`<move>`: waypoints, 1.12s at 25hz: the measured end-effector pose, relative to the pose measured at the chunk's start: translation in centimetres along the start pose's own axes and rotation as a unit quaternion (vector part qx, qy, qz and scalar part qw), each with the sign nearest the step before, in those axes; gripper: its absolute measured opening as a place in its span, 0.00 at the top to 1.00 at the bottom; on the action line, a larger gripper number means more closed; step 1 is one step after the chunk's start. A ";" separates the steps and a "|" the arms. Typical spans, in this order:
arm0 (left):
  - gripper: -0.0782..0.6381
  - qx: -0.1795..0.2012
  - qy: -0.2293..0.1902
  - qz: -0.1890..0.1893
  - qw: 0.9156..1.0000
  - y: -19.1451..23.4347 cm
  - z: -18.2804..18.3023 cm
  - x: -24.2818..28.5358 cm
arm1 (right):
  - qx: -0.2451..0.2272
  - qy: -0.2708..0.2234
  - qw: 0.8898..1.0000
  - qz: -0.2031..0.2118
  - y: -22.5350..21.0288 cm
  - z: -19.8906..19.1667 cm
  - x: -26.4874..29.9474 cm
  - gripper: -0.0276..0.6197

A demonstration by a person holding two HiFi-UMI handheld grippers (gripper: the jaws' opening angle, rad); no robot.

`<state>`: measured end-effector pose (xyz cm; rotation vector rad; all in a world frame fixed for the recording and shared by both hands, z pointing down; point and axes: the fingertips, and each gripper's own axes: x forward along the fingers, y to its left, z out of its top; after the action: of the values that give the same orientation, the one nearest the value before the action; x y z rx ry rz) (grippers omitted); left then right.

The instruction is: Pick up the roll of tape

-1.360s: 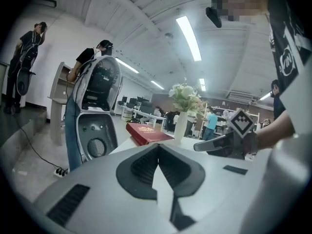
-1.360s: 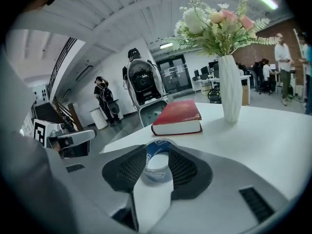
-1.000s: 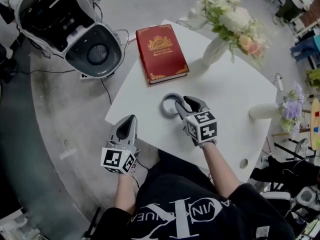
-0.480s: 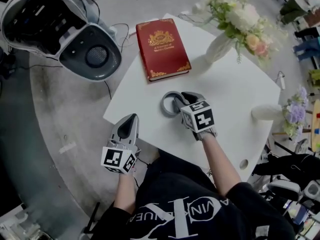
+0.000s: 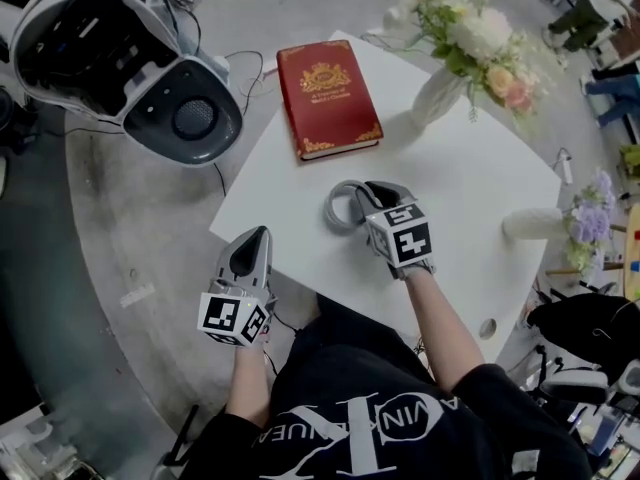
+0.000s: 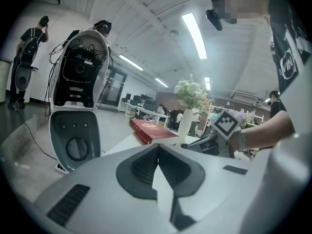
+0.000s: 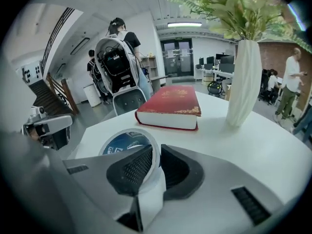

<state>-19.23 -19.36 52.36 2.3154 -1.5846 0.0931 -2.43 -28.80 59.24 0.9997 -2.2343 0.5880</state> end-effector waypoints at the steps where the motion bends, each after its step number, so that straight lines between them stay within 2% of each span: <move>1: 0.89 0.001 0.000 -0.001 1.000 -0.1 0.1 -0.1 | 0.008 -0.009 1.000 0.000 -0.1 0.1 -0.3 0.86; 7: 0.89 0.013 -0.008 -0.006 1.000 -1.0 1.0 -0.6 | 0.041 -0.052 0.998 0.002 -0.4 0.7 -2.9 0.86; 13: 0.89 0.027 -0.021 -0.015 0.999 -2.0 2.5 -0.9 | 0.084 -0.113 0.990 0.006 -0.8 1.3 -6.4 0.86; 28: 0.89 0.053 -0.066 -0.016 0.996 -3.9 6.7 -2.7 | 0.099 -0.211 0.972 -0.005 -0.7 2.4 -14.0 0.86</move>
<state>-17.58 -17.71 44.48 2.4739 -1.6421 0.0177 4.64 -23.67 48.07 1.3391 -2.5740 0.6512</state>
